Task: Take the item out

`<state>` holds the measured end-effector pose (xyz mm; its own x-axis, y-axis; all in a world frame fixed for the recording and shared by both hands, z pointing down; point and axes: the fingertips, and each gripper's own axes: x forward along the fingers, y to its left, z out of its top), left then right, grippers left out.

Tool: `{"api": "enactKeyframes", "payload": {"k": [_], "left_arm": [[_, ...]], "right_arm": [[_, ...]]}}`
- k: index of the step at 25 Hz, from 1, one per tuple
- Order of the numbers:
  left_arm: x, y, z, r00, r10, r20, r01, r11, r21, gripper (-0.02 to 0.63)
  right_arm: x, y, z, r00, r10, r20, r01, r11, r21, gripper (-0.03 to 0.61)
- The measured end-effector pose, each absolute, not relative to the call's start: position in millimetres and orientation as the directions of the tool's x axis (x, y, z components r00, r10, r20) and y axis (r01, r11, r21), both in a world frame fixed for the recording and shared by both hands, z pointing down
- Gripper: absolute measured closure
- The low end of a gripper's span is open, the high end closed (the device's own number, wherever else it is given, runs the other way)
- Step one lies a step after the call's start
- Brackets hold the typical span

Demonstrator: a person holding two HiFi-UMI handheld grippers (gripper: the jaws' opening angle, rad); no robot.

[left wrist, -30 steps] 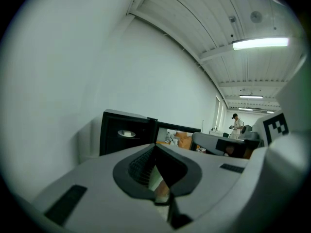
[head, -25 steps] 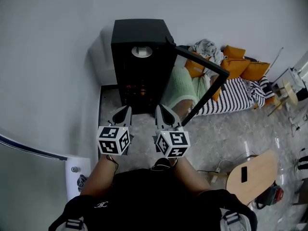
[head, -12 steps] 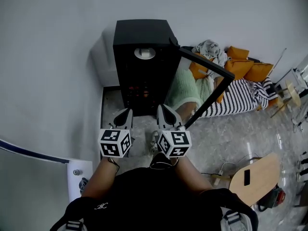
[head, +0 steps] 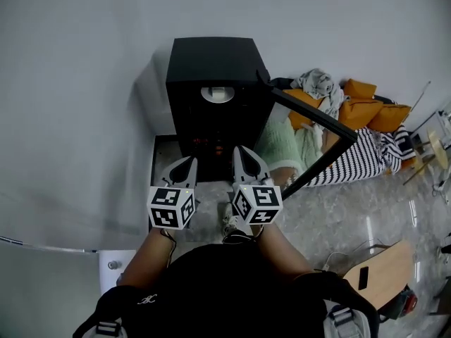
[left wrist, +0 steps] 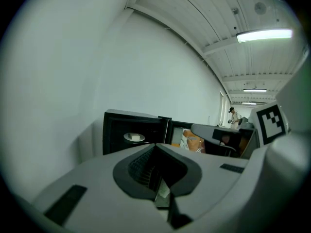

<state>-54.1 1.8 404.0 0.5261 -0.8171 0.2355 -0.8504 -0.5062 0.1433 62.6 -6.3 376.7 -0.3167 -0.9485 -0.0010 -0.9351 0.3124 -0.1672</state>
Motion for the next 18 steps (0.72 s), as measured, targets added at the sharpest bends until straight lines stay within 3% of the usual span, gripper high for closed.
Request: {"api": "enactKeyframes", "payload": {"k": [18], "left_arm": [[-23, -165, 438, 0.500, -0.806, 0.317, -0.866, -0.456, 0.207, 0.604]], "right_arm": [[87, -171, 419, -0.366, -0.922, 0.127, -0.923, 0.342, -0.177, 0.571]]}}
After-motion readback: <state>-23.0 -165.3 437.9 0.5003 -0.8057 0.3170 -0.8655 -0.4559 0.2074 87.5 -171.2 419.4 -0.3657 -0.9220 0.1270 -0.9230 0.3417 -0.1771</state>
